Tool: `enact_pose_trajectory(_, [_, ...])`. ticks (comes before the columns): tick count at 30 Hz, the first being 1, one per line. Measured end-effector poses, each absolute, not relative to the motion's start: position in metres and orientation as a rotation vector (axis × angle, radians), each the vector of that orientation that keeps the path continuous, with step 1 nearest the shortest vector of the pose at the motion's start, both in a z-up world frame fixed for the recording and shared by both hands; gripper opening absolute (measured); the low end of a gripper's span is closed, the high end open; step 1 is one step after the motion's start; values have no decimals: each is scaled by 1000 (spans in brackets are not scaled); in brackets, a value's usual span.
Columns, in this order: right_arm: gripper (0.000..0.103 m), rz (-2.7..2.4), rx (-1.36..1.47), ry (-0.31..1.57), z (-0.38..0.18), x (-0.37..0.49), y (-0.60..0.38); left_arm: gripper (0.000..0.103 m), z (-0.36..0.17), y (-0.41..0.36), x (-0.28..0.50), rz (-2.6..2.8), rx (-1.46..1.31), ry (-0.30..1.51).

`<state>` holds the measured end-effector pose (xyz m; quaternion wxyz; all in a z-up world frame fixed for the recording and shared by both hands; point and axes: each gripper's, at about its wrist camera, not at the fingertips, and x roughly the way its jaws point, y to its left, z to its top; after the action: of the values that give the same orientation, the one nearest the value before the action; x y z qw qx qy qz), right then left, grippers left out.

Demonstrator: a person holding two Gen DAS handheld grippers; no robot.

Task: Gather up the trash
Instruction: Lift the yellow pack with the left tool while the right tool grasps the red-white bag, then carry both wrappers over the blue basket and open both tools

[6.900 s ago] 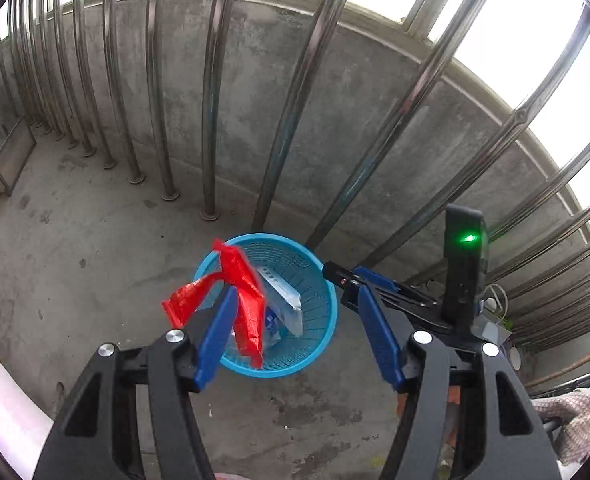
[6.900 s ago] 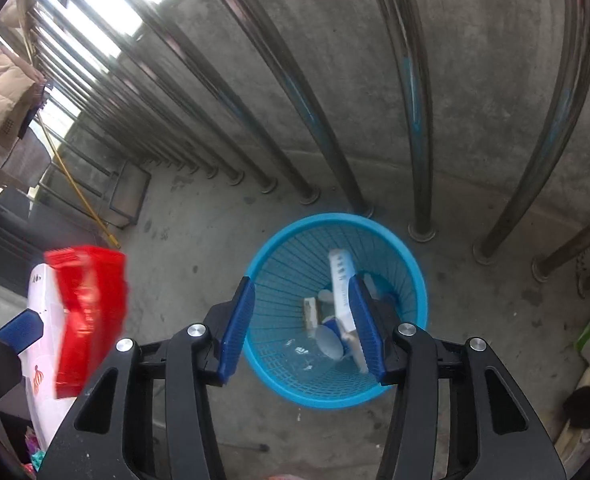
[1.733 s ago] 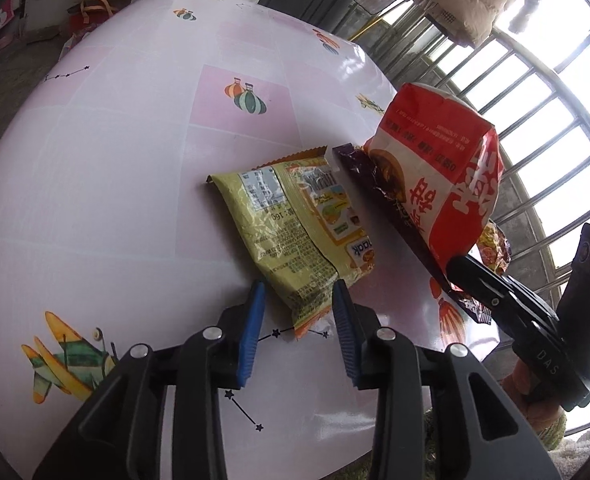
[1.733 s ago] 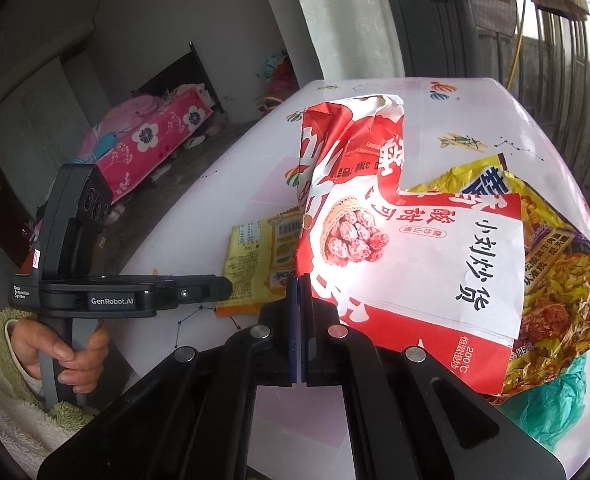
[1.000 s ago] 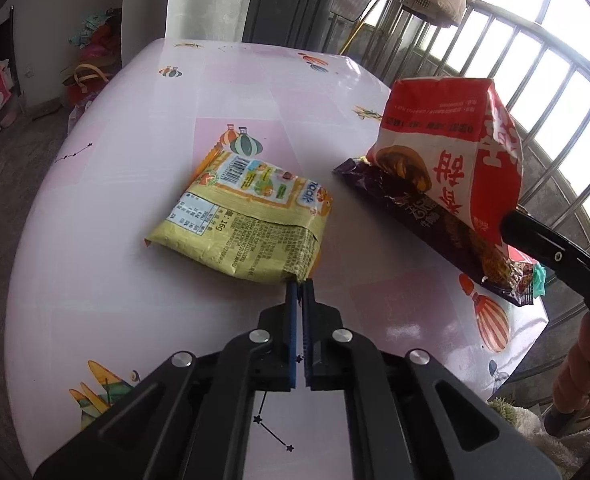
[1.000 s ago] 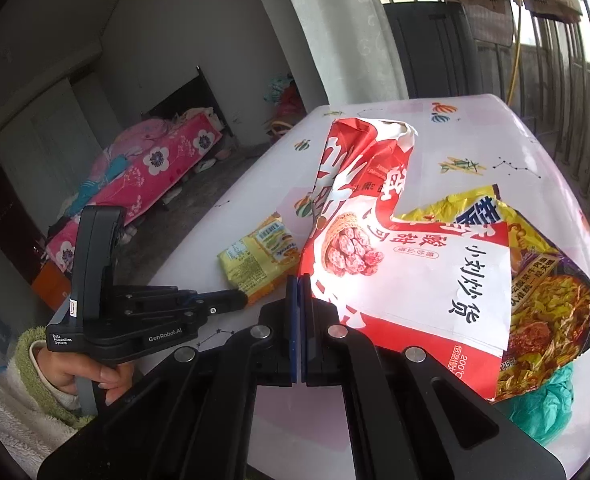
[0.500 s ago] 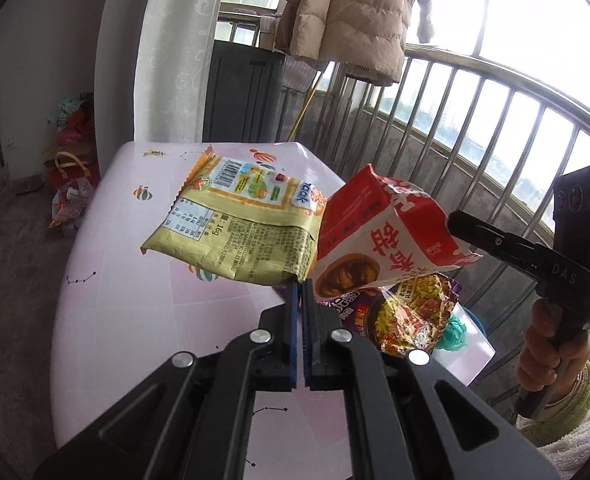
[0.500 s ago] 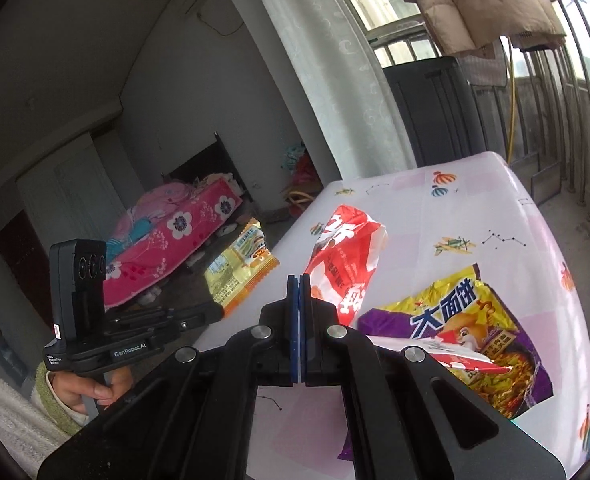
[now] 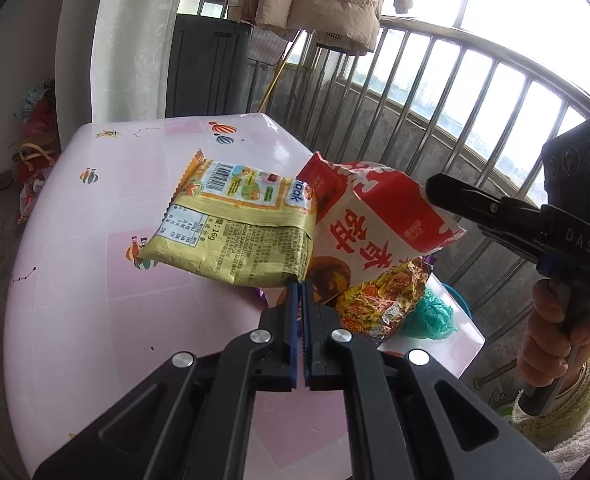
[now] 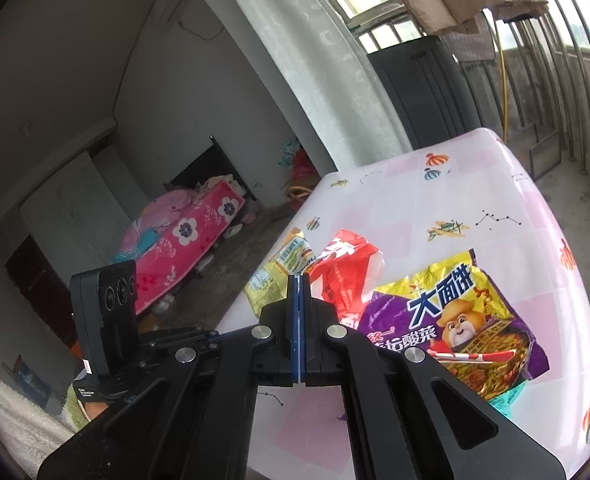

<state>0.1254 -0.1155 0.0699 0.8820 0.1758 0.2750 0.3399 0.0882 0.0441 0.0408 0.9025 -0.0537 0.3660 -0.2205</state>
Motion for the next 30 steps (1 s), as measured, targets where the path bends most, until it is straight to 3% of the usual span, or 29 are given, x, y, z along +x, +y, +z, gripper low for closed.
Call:
enact_pose_trajectory(3, [1, 726, 378, 599, 68, 132, -113, 1, 35, 42, 93, -459, -114, 770])
enact_pose_trajectory(7, [20, 706, 357, 610, 67, 131, -108, 1, 33, 42, 99, -460, -126, 772])
enact_pose_trajectory(17, [24, 735, 299, 661, 64, 133, -96, 1, 25, 40, 109, -471, -147, 781])
enact_pose_trajectory(24, [24, 760, 285, 691, 64, 132, -92, 1, 24, 39, 111, -470, -147, 779])
enact_pose_trajectory(28, [4, 755, 266, 697, 65, 133, -89, 1, 26, 42, 110, -462, -153, 769])
enact_pose_trajectory(30, [2, 755, 270, 681, 66, 131, -89, 1, 29, 45, 110, -456, -157, 758])
